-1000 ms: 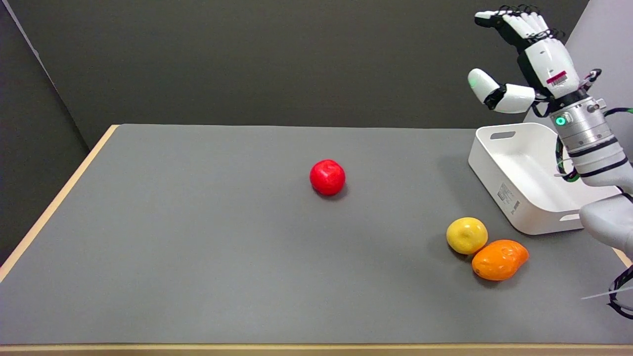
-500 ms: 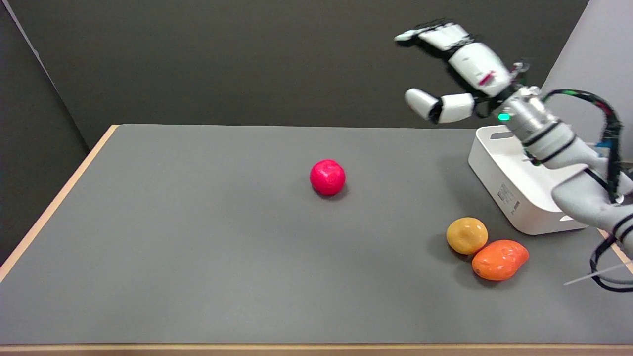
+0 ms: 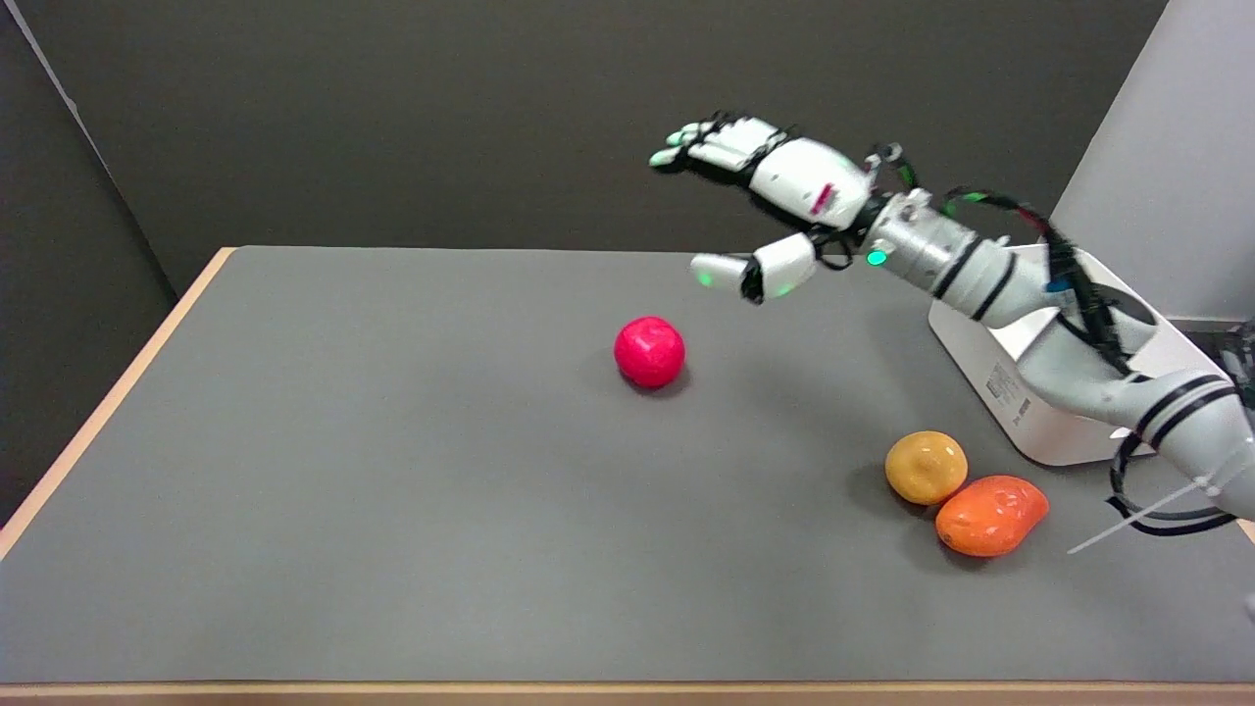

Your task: Pick up tomato.

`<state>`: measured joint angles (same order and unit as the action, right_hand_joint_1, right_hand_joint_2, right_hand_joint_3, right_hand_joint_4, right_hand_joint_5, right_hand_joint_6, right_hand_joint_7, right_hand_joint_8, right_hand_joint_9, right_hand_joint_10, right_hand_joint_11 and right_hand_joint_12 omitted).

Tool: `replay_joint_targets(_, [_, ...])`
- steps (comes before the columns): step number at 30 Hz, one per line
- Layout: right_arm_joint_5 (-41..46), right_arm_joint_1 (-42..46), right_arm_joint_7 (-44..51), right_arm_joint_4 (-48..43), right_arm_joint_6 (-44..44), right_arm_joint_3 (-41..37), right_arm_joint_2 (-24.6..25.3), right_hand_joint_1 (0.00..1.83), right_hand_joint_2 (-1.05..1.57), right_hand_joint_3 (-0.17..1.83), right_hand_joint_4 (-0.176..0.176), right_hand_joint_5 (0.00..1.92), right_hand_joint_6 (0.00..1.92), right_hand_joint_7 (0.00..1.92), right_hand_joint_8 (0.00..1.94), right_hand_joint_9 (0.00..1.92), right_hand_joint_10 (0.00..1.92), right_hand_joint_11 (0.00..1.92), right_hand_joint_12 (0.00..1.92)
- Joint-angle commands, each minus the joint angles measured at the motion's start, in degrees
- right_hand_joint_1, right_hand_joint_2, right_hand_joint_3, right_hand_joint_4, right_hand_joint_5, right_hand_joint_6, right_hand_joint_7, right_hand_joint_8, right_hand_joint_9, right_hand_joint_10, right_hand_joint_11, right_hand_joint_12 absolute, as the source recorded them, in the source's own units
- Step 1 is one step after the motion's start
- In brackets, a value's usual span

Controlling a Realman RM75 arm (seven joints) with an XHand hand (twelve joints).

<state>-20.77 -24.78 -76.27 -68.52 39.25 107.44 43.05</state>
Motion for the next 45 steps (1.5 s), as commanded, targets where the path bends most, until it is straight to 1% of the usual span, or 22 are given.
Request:
replay_joint_targets(1, [-13.8,-10.0,-7.6,6.5,-7.7,15.9,6.9,0.2,0.54,0.93,0.058,0.1,0.41,0.07,0.23,0.02,0.23,0.0,0.72])
replay_joint_targets(7, [-13.8,-10.6,-7.6,8.0,-8.0,17.1,7.6,0.2,0.53,0.93,0.058,0.09,0.4,0.06,0.21,0.02,0.23,0.0,0.69])
replay_joint_targets(23, [-13.9,-12.7,-7.6,13.9,-9.2,20.7,11.1,0.21,0.52,0.92,0.058,0.08,0.39,0.06,0.2,0.01,0.23,0.0,0.7])
replay_joint_targets(45, [-13.9,-14.0,-7.6,21.3,-9.9,21.0,14.8,0.23,0.52,0.93,0.061,0.08,0.39,0.06,0.2,0.02,0.23,0.0,0.75])
